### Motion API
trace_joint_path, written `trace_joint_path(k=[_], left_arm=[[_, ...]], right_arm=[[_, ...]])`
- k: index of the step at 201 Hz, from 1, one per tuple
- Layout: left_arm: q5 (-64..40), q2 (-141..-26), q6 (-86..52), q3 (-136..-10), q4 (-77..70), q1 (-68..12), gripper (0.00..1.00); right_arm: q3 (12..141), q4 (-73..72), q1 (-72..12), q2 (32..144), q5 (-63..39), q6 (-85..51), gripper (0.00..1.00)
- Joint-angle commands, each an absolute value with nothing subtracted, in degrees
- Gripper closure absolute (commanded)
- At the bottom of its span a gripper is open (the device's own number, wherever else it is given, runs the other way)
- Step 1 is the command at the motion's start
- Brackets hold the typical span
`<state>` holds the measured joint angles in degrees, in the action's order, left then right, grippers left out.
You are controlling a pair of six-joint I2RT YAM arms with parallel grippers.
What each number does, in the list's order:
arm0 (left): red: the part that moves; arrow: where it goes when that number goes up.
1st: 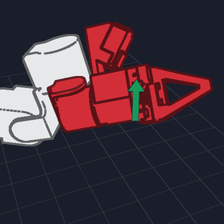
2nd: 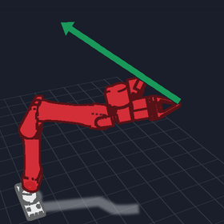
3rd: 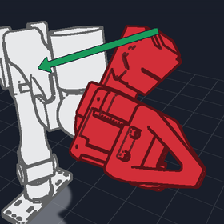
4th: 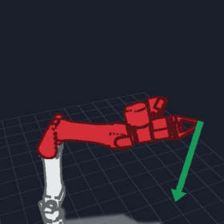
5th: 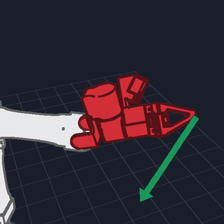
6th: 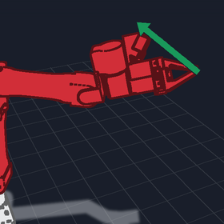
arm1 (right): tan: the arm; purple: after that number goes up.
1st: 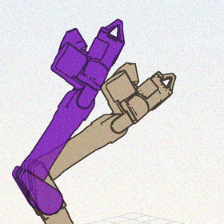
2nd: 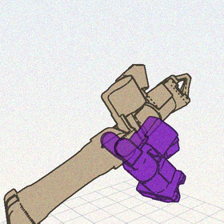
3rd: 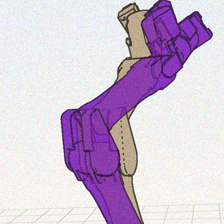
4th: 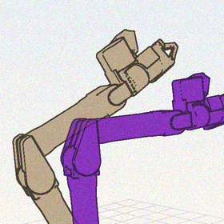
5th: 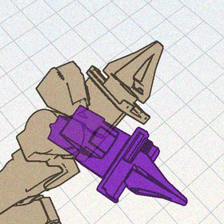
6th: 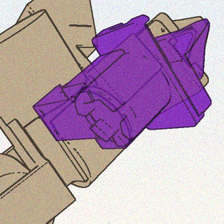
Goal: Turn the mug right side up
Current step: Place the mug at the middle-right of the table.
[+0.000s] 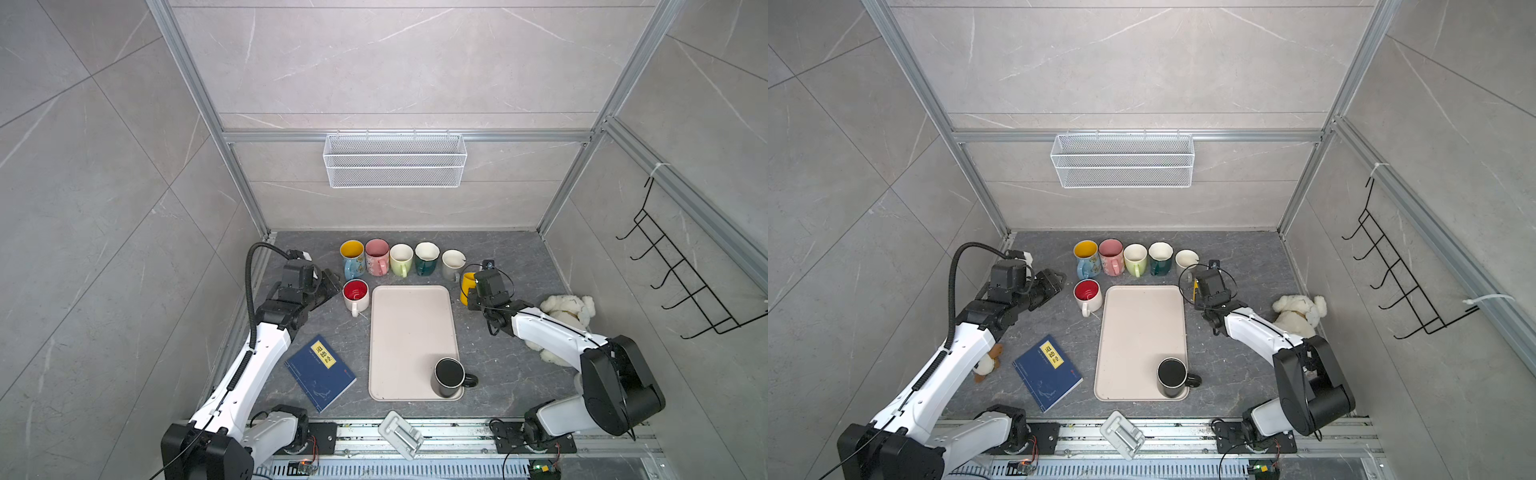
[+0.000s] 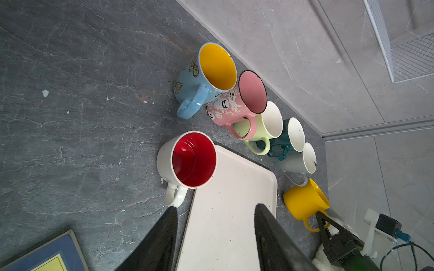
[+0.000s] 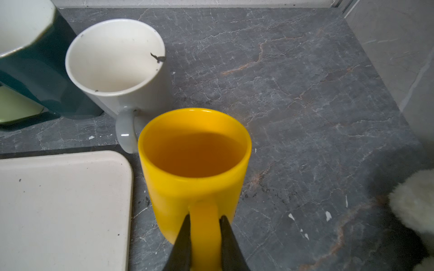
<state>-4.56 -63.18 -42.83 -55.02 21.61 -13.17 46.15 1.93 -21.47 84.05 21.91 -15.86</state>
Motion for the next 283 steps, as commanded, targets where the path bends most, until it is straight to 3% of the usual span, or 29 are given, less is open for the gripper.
trace_joint_path(k=[1, 77, 173, 283], left_arm=[[-3.80, -61.77, -41.66, -54.93, 20.18, -13.07, 0.45], [-3.69, -61.40, -41.65, -54.43, 20.11, -13.05, 0.44], [-3.34, -60.16, -41.49, -53.42, 20.20, -13.11, 0.44], [-3.33, -58.78, -41.54, -52.25, 20.19, -13.09, 0.44]], right_arm=[[45.88, -2.37, -22.15, 84.19, 23.64, -17.38, 1.00], [45.46, -1.06, -23.58, 83.70, 25.60, -18.19, 0.99], [45.14, 1.38, -25.08, 83.06, 27.75, -19.35, 0.79], [43.21, 6.09, -27.14, 80.51, 29.71, -22.62, 0.75]])
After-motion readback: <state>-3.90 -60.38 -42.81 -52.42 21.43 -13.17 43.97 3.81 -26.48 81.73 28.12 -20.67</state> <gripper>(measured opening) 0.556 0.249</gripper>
